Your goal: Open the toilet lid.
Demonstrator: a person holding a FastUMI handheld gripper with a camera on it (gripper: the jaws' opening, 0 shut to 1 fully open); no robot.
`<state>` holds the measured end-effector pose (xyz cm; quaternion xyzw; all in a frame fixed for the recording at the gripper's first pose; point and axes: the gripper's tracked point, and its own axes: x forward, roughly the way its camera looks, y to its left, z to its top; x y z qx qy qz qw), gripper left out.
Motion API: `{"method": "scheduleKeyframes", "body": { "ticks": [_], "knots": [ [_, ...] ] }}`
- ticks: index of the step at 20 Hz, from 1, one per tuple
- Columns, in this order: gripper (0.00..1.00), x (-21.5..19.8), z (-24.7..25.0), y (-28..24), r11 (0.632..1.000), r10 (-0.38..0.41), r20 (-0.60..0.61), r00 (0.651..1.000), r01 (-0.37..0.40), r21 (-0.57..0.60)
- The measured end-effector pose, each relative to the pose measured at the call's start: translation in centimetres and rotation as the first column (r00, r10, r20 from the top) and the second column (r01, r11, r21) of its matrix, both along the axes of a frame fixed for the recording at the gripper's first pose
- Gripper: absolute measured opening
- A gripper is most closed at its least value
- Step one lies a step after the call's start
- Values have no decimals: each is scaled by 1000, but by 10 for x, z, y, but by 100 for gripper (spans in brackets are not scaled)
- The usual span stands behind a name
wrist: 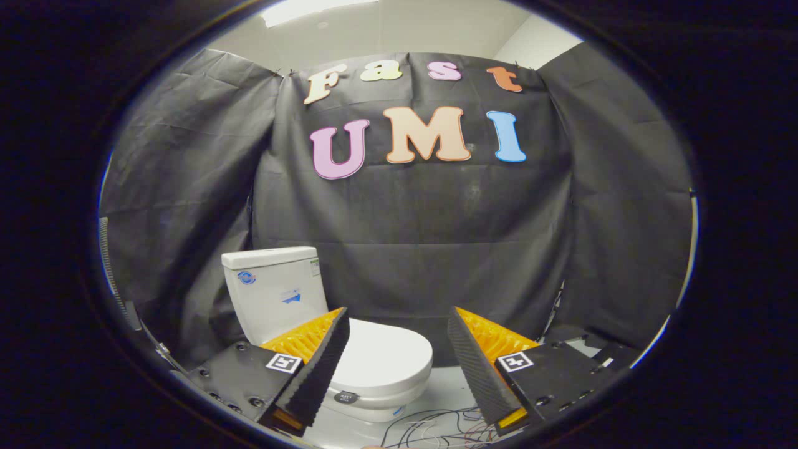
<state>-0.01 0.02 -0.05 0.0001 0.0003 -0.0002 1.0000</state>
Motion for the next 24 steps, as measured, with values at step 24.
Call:
{"method": "scheduleKeyframes", "body": {
  "ticks": [24],
  "knots": [
    [98, 1, 0, -1, 1000, -4, -3, 1000, 4, -1]
  ]
}}
